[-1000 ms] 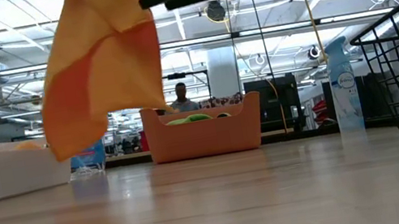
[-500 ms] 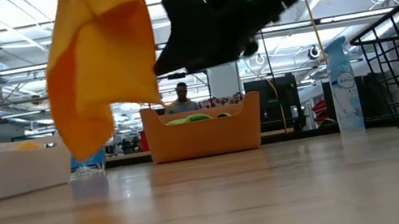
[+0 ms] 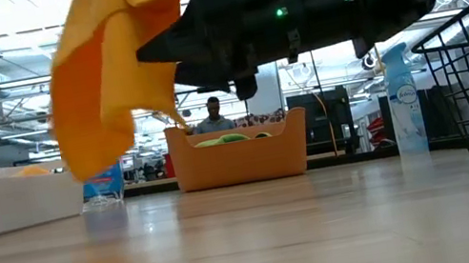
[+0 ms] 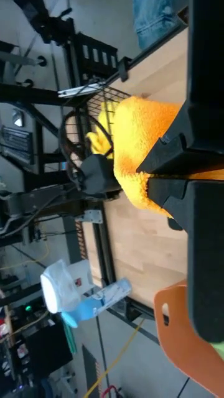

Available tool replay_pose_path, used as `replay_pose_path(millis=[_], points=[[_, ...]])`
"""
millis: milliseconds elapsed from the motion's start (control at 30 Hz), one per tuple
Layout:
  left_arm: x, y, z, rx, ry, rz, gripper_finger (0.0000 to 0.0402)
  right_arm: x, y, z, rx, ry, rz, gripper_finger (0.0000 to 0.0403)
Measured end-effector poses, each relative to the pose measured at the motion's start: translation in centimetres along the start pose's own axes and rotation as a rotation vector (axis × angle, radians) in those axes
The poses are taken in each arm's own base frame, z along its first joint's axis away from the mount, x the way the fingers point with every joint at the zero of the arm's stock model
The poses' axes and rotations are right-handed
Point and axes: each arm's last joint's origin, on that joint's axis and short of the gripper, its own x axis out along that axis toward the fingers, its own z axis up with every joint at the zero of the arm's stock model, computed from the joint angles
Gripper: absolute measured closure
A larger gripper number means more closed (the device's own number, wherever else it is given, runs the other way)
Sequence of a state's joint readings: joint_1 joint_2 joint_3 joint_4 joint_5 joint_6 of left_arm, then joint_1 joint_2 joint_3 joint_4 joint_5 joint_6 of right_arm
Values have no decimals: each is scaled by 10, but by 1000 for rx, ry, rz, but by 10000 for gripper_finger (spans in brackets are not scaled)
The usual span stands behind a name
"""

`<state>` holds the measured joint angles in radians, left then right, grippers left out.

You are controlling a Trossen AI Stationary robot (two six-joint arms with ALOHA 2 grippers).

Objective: Sort microfiber towel by color & place in baskets
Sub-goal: Put the orange microfiber cloth into the white bin

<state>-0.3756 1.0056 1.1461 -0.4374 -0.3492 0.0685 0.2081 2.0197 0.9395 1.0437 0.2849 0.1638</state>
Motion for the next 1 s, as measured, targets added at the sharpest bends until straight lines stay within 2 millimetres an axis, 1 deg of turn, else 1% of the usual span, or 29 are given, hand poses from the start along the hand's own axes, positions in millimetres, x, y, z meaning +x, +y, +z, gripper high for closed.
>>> replay_pose_path(millis=[67, 167, 233, 267, 433, 533, 733, 1000], points=[[5, -2, -1, 4, 10, -1, 398, 3, 1, 0, -22, -2, 1, 226], [9, -3, -2, 6, 18, -1, 398, 3, 2, 1, -37, -1, 6, 316], [10, -4, -2, 8, 23, 0, 398, 2, 4, -2, -49, 29, 7, 373], [10, -4, -3, 8, 25, 3, 398, 2, 5, -3, -53, 41, 8, 388], [12, -4, -5, 14, 43, 41, 398, -1, 15, 1, -26, 3, 39, 389], [19, -8, -11, 17, 62, 39, 398, -3, 21, 3, -23, -22, 57, 399], [39, -25, -33, 9, 153, 44, 398, -7, 31, 11, -59, -109, 92, 395], [62, -53, -54, 6, 235, -17, 397, -8, 34, 13, -60, -131, 99, 396]])
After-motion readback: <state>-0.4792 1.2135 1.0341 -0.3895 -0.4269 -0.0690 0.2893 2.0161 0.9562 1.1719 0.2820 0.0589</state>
